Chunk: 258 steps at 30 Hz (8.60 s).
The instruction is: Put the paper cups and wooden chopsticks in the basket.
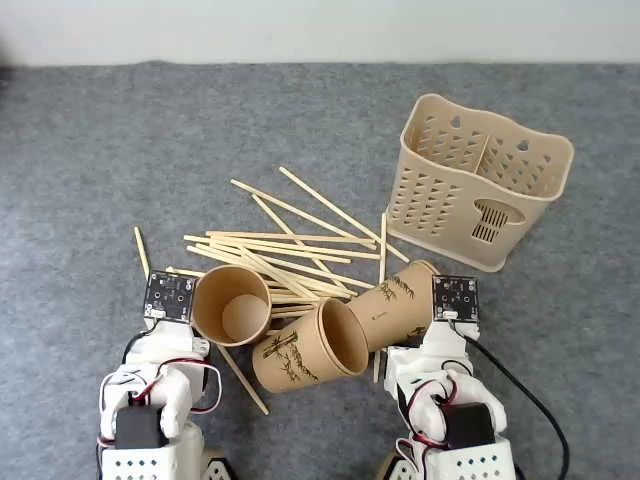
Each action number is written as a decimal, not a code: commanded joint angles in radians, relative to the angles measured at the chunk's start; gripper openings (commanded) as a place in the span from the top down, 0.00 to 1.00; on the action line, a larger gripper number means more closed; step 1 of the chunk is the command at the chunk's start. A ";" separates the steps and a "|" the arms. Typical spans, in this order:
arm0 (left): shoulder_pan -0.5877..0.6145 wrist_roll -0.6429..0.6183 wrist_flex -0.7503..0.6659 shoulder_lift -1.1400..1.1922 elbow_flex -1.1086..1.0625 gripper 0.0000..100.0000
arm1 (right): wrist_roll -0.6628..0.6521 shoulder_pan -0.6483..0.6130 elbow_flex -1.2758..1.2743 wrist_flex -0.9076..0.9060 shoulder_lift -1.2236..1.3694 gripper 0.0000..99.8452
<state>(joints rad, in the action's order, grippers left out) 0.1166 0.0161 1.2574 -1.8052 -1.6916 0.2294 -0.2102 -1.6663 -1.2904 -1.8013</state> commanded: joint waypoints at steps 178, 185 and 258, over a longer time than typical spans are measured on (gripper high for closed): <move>0.298 -0.272 -0.109 -0.015 0.245 0.74 | -0.816 0.406 0.646 -0.214 0.840 0.84; 0.298 -0.272 -0.109 -0.015 0.245 0.74 | -0.818 0.407 0.651 -0.220 0.840 0.87; 0.296 -0.272 -0.158 -0.015 0.197 0.74 | -0.990 0.272 0.802 -0.315 0.848 0.99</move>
<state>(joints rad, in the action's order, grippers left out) 0.4097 -0.2478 1.1254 -1.8052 -1.5029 -0.7526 0.0767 -0.9268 -1.5957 -0.9728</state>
